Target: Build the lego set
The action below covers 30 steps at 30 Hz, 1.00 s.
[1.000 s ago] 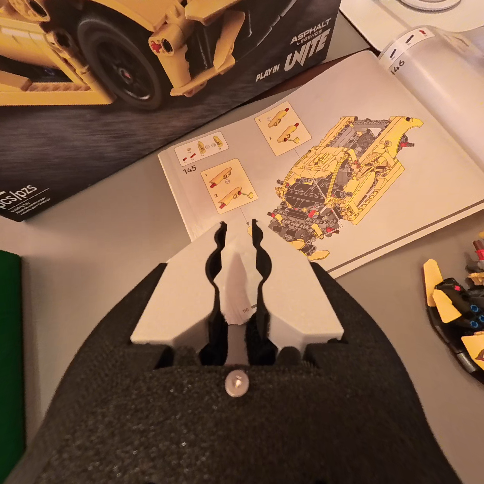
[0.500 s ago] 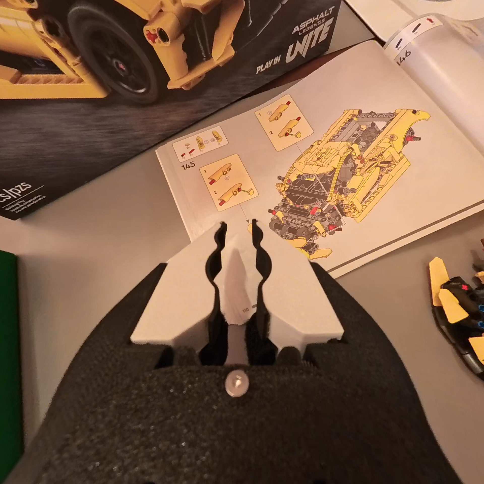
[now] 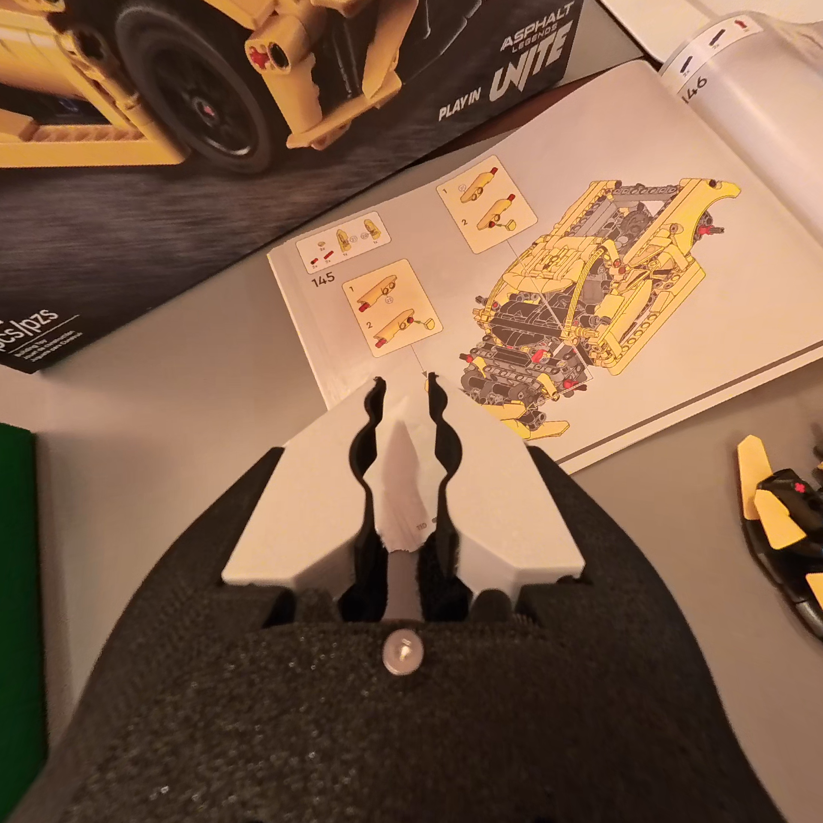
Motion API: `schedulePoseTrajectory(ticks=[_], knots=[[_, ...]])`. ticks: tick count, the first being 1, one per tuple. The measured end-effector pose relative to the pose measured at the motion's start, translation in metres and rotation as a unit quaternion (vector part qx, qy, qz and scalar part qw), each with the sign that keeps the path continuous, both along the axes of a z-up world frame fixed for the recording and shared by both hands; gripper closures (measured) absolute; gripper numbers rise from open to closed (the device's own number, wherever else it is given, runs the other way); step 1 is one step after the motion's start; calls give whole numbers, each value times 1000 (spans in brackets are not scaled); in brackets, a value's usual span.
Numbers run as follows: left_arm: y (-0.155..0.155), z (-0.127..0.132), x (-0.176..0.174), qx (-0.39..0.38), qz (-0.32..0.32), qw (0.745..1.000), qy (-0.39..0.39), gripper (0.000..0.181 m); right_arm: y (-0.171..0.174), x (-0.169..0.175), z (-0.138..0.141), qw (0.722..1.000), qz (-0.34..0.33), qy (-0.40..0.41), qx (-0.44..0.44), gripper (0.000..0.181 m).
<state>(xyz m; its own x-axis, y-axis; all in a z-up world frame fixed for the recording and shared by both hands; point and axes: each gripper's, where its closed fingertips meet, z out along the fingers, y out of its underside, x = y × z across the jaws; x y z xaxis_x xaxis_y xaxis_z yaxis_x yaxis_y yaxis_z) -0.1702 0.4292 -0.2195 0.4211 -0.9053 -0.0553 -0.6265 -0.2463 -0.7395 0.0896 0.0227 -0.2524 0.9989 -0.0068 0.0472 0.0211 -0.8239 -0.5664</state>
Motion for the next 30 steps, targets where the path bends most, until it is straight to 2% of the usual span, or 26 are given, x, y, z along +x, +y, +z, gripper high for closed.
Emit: schedulePoseTrajectory(ticks=[2, 4, 7, 9, 10, 12, 17, 19, 21, 22, 24, 27, 30], knots=[[0, 0, 0, 1, 0, 1000, 0, 162, 3, -7, 9, 1000, 11, 2, 10, 175], [0, 0, 0, 2, -1, 1000, 1, 162, 10, -35, 28, 997, 57, 25, 40, 175], [-1, -1, 1, 3, -2, 1000, 3, 162, 6, -110, 39, 979, 183, 84, 37, 175], [-1, -1, 1, 2, -3, 1000, 2, 162, -5, -158, 33, 958, 265, 105, 19, 175], [-2, -1, 1, 2, -3, 1000, 2, 162, -9, -170, 25, 954, 285, 96, 9, 174], [-3, 0, 2, 1, -5, 1000, 2, 162, -15, -182, 12, 948, 309, 71, -6, 174], [-5, 1, 3, 7, -8, 1000, 3, 162, -13, -187, 1, 950, 307, 52, -7, 174], [-5, 1, 3, 6, -7, 1000, 2, 162, -13, -184, 5, 952, 302, 52, -1, 172], [-4, 1, 3, 5, -7, 1000, 1, 162, -8, -168, 19, 960, 275, 51, 29, 170], [-4, 2, 3, 5, -7, 1000, 1, 162, -4, -148, 25, 968, 246, 38, 42, 170], [-5, 2, 3, 6, -8, 1000, 0, 162, -1, -84, 30, 988, 146, -19, 47, 169], [-4, 3, 2, 9, -8, 1000, 3, 162, -12, -1, 25, 998, -1, -48, 27, 167], [-4, 2, 2, 11, -6, 1000, 3, 162, -14, 17, 16, 999, -25, -28, 26, 164]])
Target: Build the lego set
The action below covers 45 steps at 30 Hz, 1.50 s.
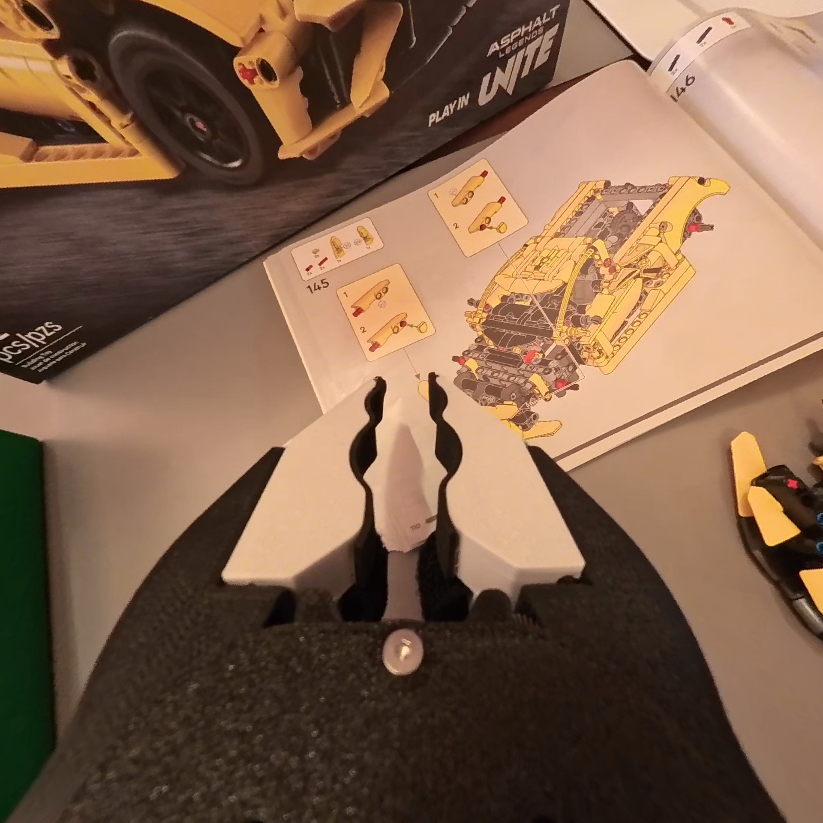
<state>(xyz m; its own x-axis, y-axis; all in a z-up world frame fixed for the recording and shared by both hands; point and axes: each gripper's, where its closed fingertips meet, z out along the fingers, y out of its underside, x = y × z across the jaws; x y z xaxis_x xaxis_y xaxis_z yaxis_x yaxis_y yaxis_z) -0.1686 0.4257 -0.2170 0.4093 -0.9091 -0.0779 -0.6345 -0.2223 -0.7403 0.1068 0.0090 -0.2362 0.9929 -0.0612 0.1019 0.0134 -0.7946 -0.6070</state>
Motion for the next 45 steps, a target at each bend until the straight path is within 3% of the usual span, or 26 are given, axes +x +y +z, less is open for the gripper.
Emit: schedulePoseTrajectory(ticks=[3, 14, 19, 29, 33, 38, 45], knots=[[1, -2, -1, -2, 1, 1000, 3, 162, 3, 2, -7, 1000, 11, -23, -17, 165], [0, -5, 0, 1, -1, 1000, 10, 162, 5, 0, -16, 999, 0, 26, -30, 165], [1, -5, 0, 2, -1, 1000, 10, 162, 7, 0, -17, 999, 8, -1, -31, 179], [0, -4, 0, 3, -1, 1000, 9, 162, 11, -11, -3, 999, 27, 11, -13, 179], [0, -5, 0, 3, -1, 1000, 12, 162, 18, -71, 25, 989, 138, 53, 22, 179], [0, -7, 0, 2, -2, 1000, 14, 162, 4, -153, 8, 965, 250, 80, -28, 179], [-2, -5, 1, 3, -4, 1000, 11, 162, -2, -177, -16, 959, 261, 99, -49, 180]])
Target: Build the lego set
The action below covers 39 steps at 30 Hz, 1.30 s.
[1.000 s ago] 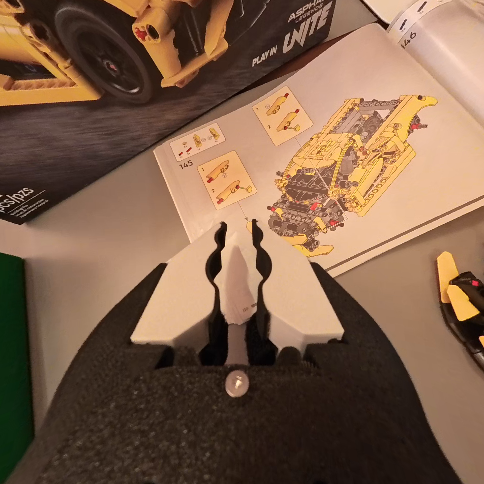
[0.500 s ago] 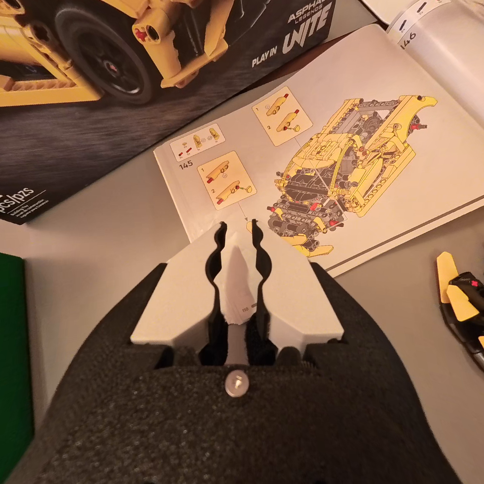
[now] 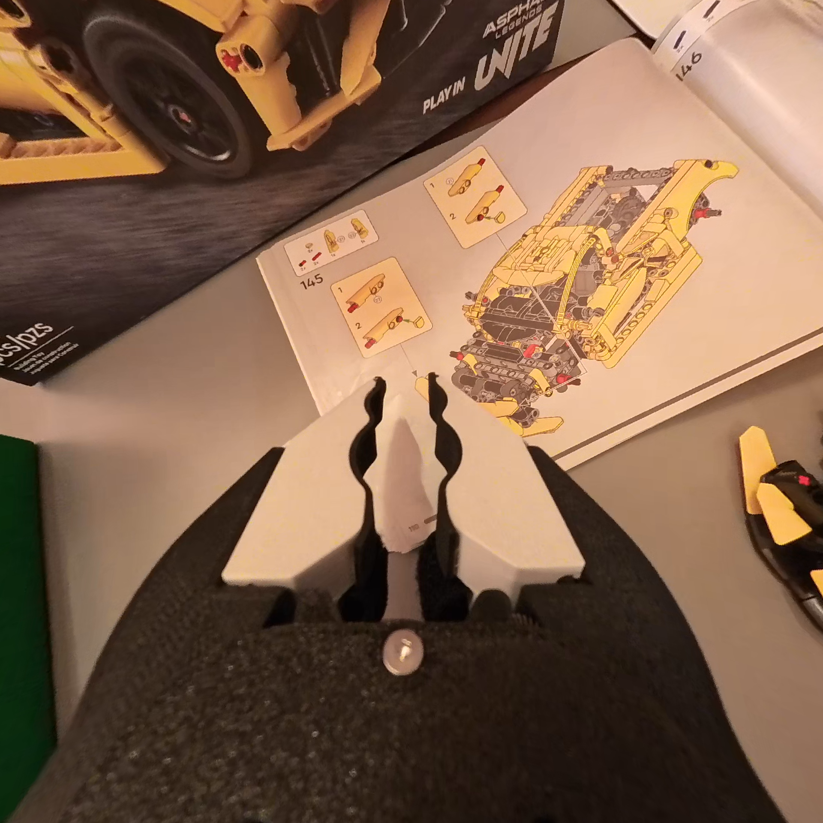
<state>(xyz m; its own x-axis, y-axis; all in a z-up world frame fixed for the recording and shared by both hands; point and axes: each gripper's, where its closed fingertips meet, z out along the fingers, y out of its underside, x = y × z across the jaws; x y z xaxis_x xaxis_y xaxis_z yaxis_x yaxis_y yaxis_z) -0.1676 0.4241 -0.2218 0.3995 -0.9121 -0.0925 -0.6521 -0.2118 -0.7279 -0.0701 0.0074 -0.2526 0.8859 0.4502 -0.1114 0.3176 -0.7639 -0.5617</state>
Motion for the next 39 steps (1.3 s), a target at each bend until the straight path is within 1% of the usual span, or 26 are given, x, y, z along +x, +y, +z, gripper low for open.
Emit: schedulePoseTrajectory(ticks=[4, 6, 7, 8, 9, 11, 12, 13, 14, 17, 20, 25, 30, 33, 35, 37, 39], knots=[[0, 1, 0, 1, 0, 1000, -1, 162, 0, 0, 0, 1000, -1, 6, 2, 179], [0, 0, 0, 1, 0, 1000, 0, 162, -2, 3, 3, 1000, -7, 10, 7, 170], [0, 0, 0, 1, 0, 1000, 1, 162, -2, 9, 6, 1000, -15, 12, 14, 169], [0, 0, 0, 1, 0, 1000, 1, 162, -2, 22, 11, 999, -35, 5, 25, 169], [0, 0, 0, 1, 0, 1000, 1, 162, -2, 42, 15, 997, -65, -10, 37, 169], [-1, 0, 0, 1, -2, 1000, 1, 162, -1, 95, 24, 986, -149, -49, 61, 168], [-1, 0, 1, 2, -2, 1000, 2, 162, -4, 124, 27, 976, -196, -71, 66, 165], [-1, 0, 1, 4, -3, 1000, 3, 162, -7, 146, 27, 967, -230, -82, 67, 161], [-1, -1, 1, 4, -3, 1000, 4, 162, -9, 160, 28, 962, -250, -80, 69, 156], [0, -3, -1, 6, -1, 1000, 10, 162, -8, 181, 23, 956, -273, -82, 71, 159], [1, -3, -1, 4, 1, 1000, 8, 162, -5, 188, 15, 958, -264, -97, 61, 162], [1, -5, -1, 6, -2, 1000, 13, 162, -2, 192, 7, 962, -251, -97, 41, 169], [2, -6, -2, 7, 0, 1000, 15, 162, -2, 194, 1, 964, -244, -98, 31, 168], [2, -6, -2, 7, 1, 1000, 15, 162, -4, 196, 0, 964, -241, -107, 27, 173], [2, -6, -2, 7, 1, 1000, 15, 162, -4, 195, 5, 964, -241, -108, 28, 173], [2, -6, -2, 7, 0, 1000, 16, 162, -1, 186, 19, 965, -236, -99, 47, 173], [1, -7, -1, 8, -1, 1000, 17, 162, 1, 157, 34, 977, -192, -75, 57, 173]])
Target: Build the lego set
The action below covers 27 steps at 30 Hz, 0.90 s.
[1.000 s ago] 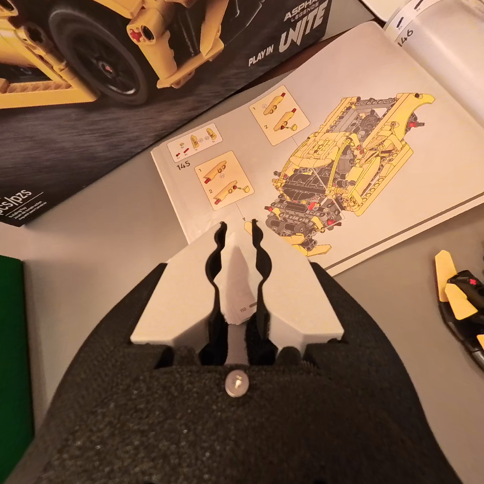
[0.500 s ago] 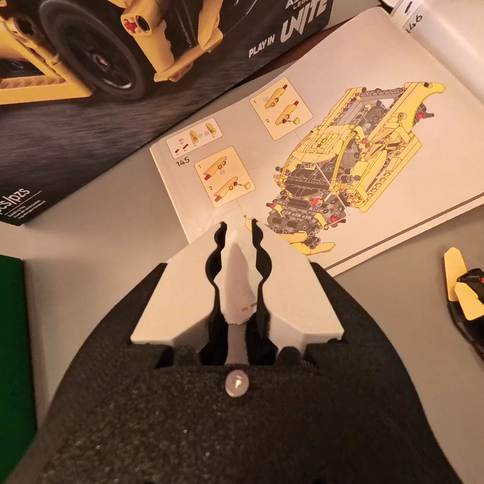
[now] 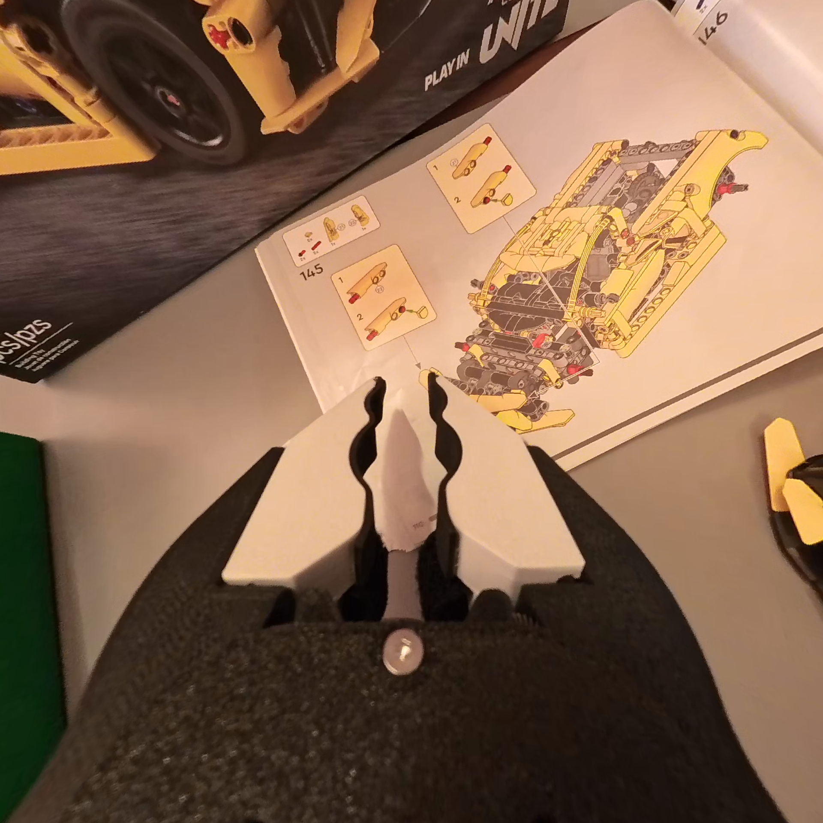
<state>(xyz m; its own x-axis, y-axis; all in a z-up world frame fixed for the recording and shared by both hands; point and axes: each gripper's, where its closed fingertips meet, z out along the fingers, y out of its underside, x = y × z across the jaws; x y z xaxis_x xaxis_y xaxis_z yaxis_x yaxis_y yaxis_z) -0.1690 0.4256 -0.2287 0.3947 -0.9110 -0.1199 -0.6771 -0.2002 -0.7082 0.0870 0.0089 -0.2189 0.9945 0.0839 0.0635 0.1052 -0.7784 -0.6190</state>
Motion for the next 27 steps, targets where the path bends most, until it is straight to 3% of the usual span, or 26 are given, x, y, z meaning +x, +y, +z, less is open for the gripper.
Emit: schedulePoseTrajectory(ticks=[3, 6, 9, 12, 15, 21, 27], knots=[[0, 0, 0, 2, -1, 1000, 1, 162, -10, -77, -2, 990, 117, 74, -23, 173], [-2, 1, 1, 0, -2, 1000, -2, 162, -23, -122, -24, 981, 171, 72, -49, 173], [-5, 1, 4, 3, -8, 1000, 1, 162, -18, -150, -33, 980, 183, 75, -31, 172], [-5, 0, 3, 12, -9, 1000, 8, 162, -16, -145, -34, 981, 191, 19, -25, 172], [-4, 3, 3, 11, -7, 1000, 3, 162, -16, -139, -24, 983, 183, 33, -7, 162], [-4, 4, 3, 11, -7, 1000, 1, 162, -32, -33, -7, 998, 66, -5, -3, 165], [-2, 3, 1, 15, -5, 1000, 4, 161, -30, -16, -22, 997, 75, 14, -19, 166]])
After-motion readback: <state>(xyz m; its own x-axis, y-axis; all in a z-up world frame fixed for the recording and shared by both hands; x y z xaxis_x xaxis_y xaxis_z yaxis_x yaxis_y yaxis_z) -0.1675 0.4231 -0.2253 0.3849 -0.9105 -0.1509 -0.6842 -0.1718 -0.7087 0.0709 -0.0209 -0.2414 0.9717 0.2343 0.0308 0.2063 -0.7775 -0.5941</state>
